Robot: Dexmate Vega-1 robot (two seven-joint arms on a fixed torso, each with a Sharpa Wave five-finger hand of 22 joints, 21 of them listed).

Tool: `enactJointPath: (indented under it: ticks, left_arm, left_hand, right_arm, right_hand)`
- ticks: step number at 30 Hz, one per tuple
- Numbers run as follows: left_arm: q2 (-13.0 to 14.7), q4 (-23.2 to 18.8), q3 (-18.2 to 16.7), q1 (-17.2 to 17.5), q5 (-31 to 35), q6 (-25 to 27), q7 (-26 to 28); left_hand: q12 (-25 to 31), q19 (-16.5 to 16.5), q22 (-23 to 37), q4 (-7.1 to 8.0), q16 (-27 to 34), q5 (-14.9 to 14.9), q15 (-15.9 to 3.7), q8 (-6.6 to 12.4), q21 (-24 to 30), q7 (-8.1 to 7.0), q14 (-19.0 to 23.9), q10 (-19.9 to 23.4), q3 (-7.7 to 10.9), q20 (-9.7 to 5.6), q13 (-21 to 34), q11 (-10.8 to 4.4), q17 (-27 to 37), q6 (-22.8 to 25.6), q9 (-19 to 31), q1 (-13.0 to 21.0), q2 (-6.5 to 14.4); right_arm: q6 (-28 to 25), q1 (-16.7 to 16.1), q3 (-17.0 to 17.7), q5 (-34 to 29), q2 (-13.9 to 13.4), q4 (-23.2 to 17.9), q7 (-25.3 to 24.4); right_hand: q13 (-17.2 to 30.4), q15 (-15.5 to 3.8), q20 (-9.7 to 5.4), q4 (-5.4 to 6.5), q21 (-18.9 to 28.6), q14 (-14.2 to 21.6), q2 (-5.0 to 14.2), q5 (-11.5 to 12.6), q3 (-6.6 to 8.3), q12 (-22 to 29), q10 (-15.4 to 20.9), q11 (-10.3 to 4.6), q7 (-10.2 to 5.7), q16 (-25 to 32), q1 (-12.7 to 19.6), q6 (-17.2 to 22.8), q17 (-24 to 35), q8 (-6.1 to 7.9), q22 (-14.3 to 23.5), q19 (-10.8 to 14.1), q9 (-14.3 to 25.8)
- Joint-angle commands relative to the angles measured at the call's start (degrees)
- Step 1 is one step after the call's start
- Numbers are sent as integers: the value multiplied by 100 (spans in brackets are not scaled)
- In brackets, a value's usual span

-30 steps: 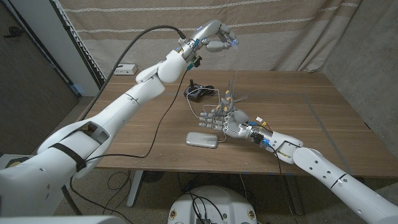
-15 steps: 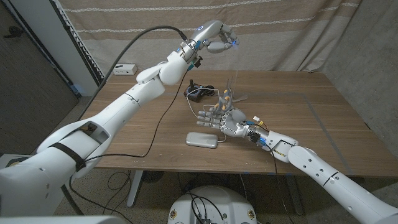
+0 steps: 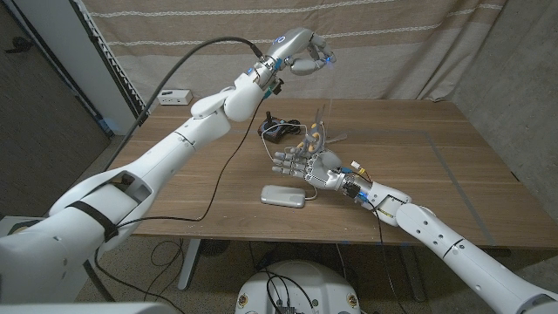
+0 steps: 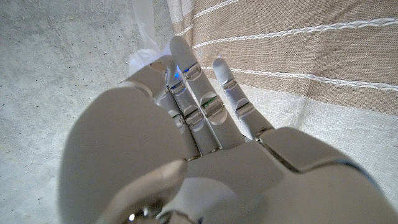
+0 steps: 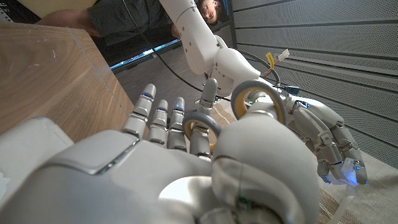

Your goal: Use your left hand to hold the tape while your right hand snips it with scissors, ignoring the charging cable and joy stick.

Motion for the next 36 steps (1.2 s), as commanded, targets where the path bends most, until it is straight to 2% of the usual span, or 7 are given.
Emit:
enactJointPath:
  ticks: [1, 11, 24, 36]
  left_arm:
    - [21, 41, 38, -7, 197, 45, 154]
    - [-14, 218, 123, -114, 269, -49, 281]
    - [58, 192, 100, -69, 325, -41, 414]
    - [107, 174, 54, -42, 293, -47, 456]
  left_hand:
    - [23, -30, 7, 11, 32, 22, -1, -10, 40, -28, 9, 189, -12, -719, 1136, -125, 10, 10, 5, -30, 11]
    - [22, -41, 4, 14, 36, 24, -1, -10, 62, -32, 15, 190, -15, -718, 1140, -126, 10, 12, 9, -30, 14]
    - [21, -57, 2, 12, 42, 26, -2, -13, 93, -38, 19, 195, -20, -720, 1144, -126, 10, 24, 3, -26, 13]
    - [20, -63, 0, 11, 44, 26, -2, -16, 113, -39, 20, 199, -22, -721, 1146, -125, 10, 24, 2, -24, 15]
  right_arm:
    - [99, 159, -115, -43, 323, 303, 290]
    - [126, 319, -208, -107, 532, 559, 513]
    - [175, 524, -283, -186, 804, 953, 782]
    - [182, 605, -222, -245, 843, 1050, 832]
  right_hand:
    - [15, 5, 7, -8, -36, 59, -26, -14, -22, -4, 27, -20, -12, 15, 42, -15, 7, -42, 6, 71, -2]
    - [17, -21, 6, -6, -63, 79, -45, -21, -36, -9, 21, -17, -24, 9, 28, -31, 5, -94, 3, 96, -42]
    - [19, -43, 7, -6, -91, 78, -58, -27, -46, -10, 30, -36, -53, -7, 19, -43, 3, -141, -1, 137, -74]
    - [20, -47, 8, -5, -129, 64, -63, -30, -53, -15, 27, -66, -64, -27, 10, -30, 2, -163, -3, 153, -80]
